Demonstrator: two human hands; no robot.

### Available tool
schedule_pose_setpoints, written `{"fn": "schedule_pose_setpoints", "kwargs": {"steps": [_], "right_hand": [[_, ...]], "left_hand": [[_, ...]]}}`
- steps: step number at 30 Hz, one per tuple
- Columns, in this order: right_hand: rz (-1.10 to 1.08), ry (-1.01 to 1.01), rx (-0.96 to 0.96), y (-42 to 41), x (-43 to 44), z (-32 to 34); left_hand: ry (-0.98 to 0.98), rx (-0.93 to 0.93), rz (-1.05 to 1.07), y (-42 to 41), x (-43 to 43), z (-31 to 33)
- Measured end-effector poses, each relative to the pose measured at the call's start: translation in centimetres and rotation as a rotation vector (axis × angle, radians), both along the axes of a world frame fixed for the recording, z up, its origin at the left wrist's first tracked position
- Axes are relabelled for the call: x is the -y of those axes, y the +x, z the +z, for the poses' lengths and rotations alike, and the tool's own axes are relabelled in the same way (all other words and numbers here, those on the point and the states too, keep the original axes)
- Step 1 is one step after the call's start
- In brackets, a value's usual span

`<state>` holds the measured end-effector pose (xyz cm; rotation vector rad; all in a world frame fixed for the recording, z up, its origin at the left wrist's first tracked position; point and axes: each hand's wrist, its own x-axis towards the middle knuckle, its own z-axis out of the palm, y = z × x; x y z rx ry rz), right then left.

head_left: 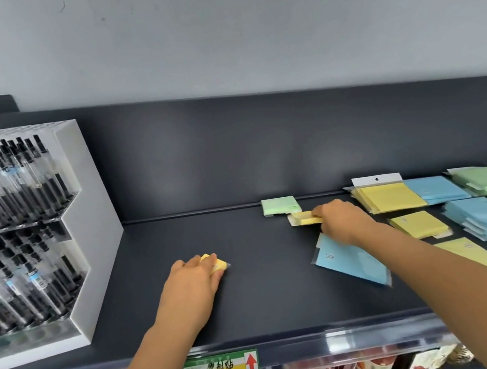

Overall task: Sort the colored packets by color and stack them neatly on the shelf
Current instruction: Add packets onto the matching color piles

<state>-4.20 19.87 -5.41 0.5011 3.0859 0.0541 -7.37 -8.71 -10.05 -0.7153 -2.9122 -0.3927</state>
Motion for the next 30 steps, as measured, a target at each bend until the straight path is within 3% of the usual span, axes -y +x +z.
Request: {"fn": "schedule_pose_setpoints", "kwargs": {"steps": [7,10,14,16,22,30], "right_hand": [[-0.011,-0.322,-0.354,5.3,-1.1,-0.5],[-0.049,-0.378,-0.429,7.4,-1.4,-0.4],[-0.043,-0.444,-0.529,10.2,-2.1,0.0],[-0.028,-0.448,-0.588,12.0,-2.9,0.1],[0.028,-0.413,-0.672,17.9,-6.7,-0.2],[0.075,-0.364,-0.699,25.1,-14.6,0.2]], "left_hand": [[-0.013,0.044,0.066,0.2,-0.5,-0.3],[0.018,0.155,0.097,0.4,-0.8,0.4],[0.256,0.120,0.065,1.9,-2.3,2.4],[0.379,0.055,0.024,3.3,-3.9,3.6],[0.476,-0.003,-0.135,8.9,-10.0,5.4],[0.464,-0.143,-0.235,16.2,-18.4,4.7]]}}
